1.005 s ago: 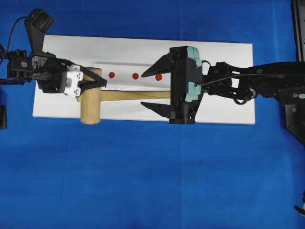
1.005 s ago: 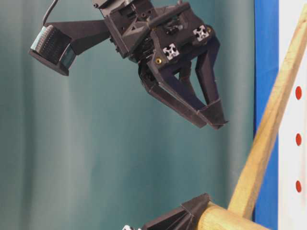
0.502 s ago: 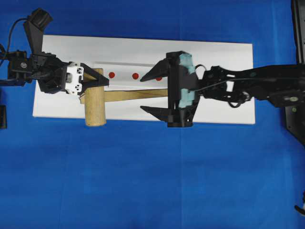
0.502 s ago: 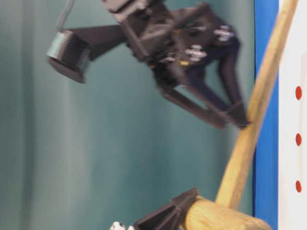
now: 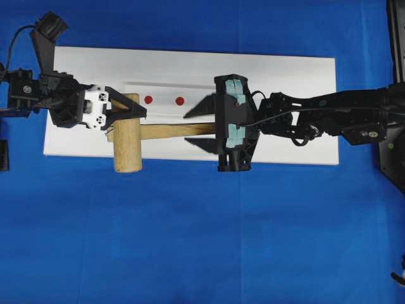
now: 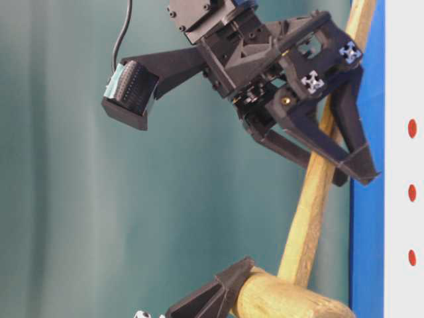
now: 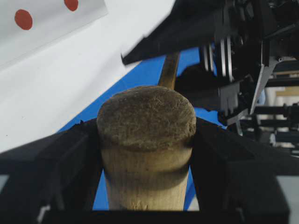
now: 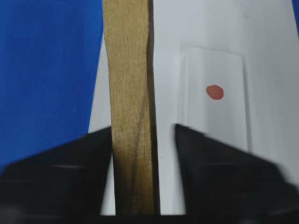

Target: Hit the mark with a hammer.

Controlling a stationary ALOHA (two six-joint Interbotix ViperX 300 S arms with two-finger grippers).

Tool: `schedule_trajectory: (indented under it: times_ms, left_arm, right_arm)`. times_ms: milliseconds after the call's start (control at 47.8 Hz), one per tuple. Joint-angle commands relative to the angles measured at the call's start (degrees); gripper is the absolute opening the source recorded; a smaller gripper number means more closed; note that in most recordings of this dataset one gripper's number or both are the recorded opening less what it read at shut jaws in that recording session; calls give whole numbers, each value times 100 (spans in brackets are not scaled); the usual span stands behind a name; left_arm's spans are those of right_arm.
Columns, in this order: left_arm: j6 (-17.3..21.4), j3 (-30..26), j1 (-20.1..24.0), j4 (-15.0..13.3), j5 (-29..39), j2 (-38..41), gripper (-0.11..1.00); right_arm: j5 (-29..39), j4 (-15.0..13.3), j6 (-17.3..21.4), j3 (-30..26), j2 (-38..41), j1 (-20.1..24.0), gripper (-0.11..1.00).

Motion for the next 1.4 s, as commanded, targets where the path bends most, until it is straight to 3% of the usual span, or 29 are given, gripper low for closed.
schedule_trajectory:
  times_ms: [0, 105, 879, 1046, 1381]
  left_arm:
    - [-26, -167, -9, 9, -62, -105, 49]
    - [-18, -167, -9, 9, -70, -105, 49]
    - [62, -132, 44, 18, 35, -132, 49]
    - [88, -132, 44, 53, 97, -132, 81]
    - [185, 105, 53, 62, 105, -439, 81]
  right_arm:
    - [18, -44, -9, -132, -79, 18, 23]
    - [26, -62, -9, -132, -79, 18, 7]
    - [26, -62, 0, -158, -105, 9, 7]
    - [26, -62, 9, -158, -158, 35, 7]
    - [26, -44, 88, 44, -396, 62, 7]
